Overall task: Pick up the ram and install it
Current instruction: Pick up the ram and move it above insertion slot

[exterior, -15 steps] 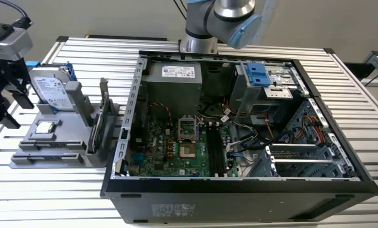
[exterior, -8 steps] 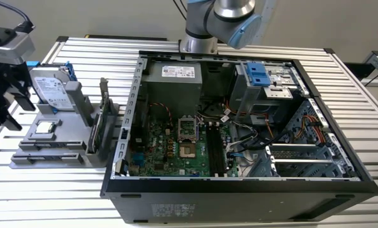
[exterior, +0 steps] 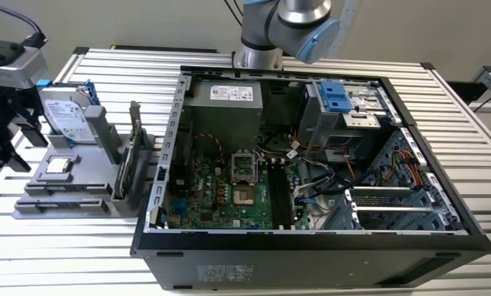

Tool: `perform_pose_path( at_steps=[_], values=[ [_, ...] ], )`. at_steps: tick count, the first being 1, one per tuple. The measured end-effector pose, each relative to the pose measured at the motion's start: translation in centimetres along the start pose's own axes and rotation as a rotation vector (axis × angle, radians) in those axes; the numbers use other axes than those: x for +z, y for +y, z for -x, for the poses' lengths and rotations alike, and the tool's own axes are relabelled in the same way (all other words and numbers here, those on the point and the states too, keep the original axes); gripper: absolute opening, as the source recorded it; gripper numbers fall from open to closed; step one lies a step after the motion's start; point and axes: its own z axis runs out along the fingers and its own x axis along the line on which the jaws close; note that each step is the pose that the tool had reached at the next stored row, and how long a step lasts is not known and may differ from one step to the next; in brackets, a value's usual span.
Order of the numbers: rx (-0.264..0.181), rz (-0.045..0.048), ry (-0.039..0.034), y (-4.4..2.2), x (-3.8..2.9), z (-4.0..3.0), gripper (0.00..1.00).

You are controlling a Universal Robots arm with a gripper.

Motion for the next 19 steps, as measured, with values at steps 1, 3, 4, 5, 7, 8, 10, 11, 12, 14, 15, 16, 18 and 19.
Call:
perform_pose_path(
  at_steps=[1, 3, 4, 5, 7, 8, 10, 11, 12, 14, 15, 16, 18, 19],
  values=[
    [0.0, 0.0, 0.0, 0.0, 0.07, 0.0, 1.0],
    [0.0, -0.0001, -0.0001, 0.0, 0.21, 0.0, 1.0],
    [0.0, 0.0, 0.0, 0.0, 0.27, 0.0, 1.0],
    [0.0, 0.0, 0.0, 0.0, 0.35, 0.0, 1.0],
    [0.0, 0.0, 0.0001, 0.0, 0.49, 0.0, 1.0],
    [0.0, 0.0, 0.0, 0.0, 0.57, 0.0, 1.0],
    [0.0, -0.0001, 0.0, 0.0, 0.75, 0.01, 1.0],
    [0.0, -0.0001, 0.0001, 0.0, 0.85, 0.0, 1.0],
    [0.0, -0.0002, 0.0, 0.0, 0.96, 0.0, 1.0],
    [0.0, -0.0002, 0.0, 0.0, 1.17, 0.01, 1.0],
    [0.0, -0.0002, 0.0, 0.0, 1.27, 0.01, 1.0],
    [0.0, -0.0002, 0.0, 0.0, 1.37, 0.01, 1.0],
    [0.0, -0.0002, -0.0001, 0.0, 1.57, 0.01, 1.0],
    [0.0, -0.0001, 0.0, 0.0, 1.7, 0.01, 1.0]
  ],
)
